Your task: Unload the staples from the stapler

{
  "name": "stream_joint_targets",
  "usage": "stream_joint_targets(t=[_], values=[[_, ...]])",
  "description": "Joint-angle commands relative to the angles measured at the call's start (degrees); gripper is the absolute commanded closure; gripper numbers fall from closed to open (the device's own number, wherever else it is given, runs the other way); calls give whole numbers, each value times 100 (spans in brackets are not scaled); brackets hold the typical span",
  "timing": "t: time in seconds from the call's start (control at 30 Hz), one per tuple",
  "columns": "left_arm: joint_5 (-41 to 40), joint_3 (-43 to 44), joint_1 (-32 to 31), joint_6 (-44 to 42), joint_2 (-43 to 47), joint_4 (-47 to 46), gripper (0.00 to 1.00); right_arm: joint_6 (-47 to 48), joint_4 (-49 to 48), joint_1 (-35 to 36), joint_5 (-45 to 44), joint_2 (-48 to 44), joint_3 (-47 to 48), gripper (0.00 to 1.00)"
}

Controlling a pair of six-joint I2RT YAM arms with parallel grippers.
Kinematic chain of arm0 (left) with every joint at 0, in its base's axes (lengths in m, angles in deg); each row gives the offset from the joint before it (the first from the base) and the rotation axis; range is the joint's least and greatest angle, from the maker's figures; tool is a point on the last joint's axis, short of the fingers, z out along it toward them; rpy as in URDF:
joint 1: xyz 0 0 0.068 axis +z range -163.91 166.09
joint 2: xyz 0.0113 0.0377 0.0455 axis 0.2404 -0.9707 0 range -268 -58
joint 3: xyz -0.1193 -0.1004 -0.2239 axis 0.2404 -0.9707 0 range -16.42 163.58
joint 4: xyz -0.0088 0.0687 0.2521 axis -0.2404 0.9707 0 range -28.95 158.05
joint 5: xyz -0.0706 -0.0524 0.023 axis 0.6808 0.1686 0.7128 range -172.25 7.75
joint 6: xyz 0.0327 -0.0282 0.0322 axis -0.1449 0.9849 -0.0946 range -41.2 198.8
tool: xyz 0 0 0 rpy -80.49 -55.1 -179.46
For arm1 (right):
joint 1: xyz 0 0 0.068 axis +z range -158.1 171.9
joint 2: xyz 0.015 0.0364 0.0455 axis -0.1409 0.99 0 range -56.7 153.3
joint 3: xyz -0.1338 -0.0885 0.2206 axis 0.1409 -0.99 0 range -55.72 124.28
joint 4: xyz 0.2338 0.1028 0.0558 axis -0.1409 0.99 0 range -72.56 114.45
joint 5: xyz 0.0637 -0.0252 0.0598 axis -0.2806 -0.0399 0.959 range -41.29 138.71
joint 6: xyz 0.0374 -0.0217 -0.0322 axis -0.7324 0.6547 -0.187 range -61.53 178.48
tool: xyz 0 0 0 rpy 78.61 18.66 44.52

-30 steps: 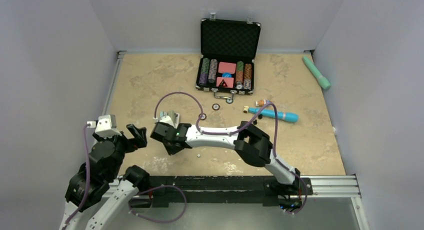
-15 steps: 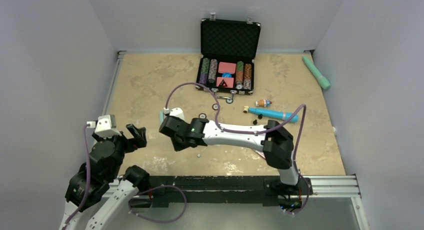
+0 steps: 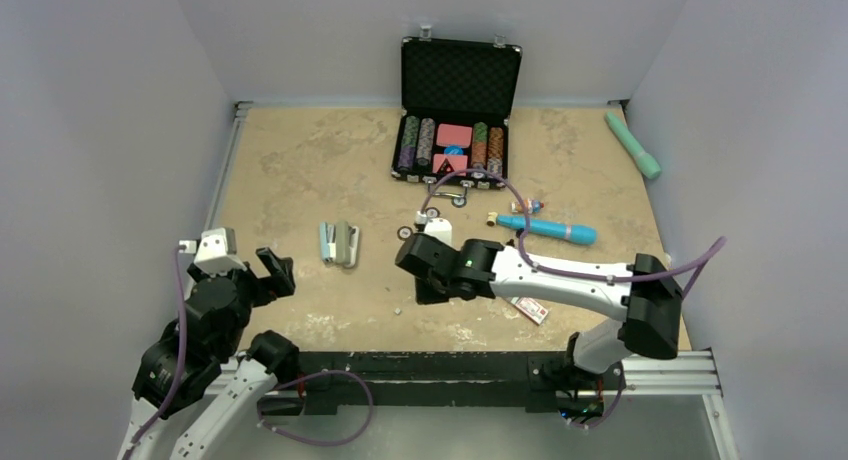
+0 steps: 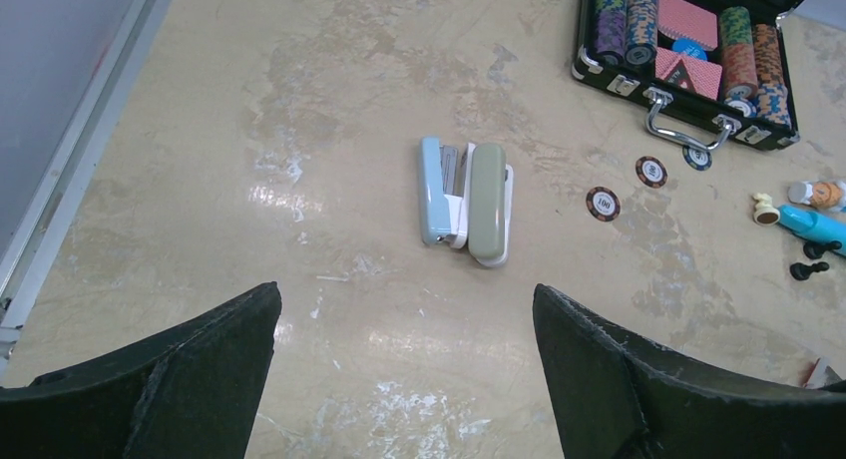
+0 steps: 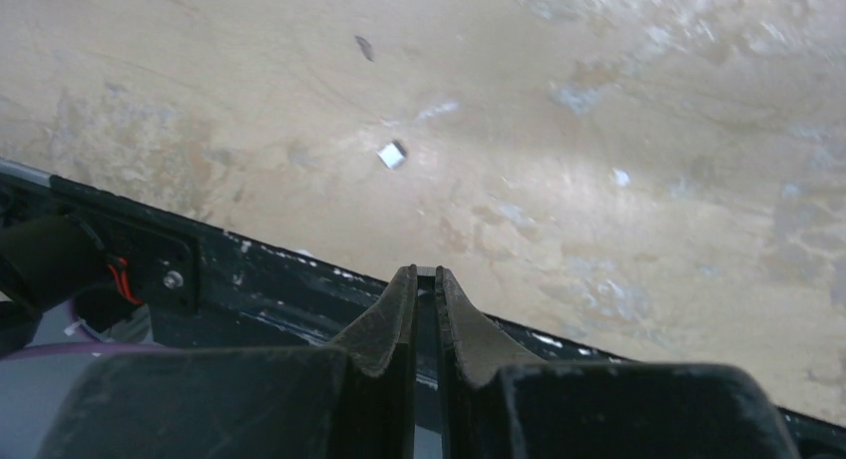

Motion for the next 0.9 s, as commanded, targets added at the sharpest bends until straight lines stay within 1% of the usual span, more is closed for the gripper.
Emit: stream_joint_targets(t=[0.0, 0.1, 0.2, 0.33, 0.57, 0.87], values=[[-22, 66, 29, 4, -131, -67, 0, -856, 245, -160, -59, -625, -612, 100], [6, 73, 36, -14, -170, -65, 0, -1268, 267, -433, 36, -1084, -1136, 100], [14, 65, 32, -14, -172, -65, 1, -1576, 190, -853, 189, -1516, -1666, 100], [54, 55, 29, -26, -203, -76, 1, -1709, 49, -1462, 323, -1966, -2164, 100], [55, 64, 32, -26, -208, -67, 1, -1811, 155, -2243, 396, -2083, -2513, 100], [32, 64, 32, -14, -201, -58, 1, -2187, 351, -2674, 365, -2297, -2980, 100]])
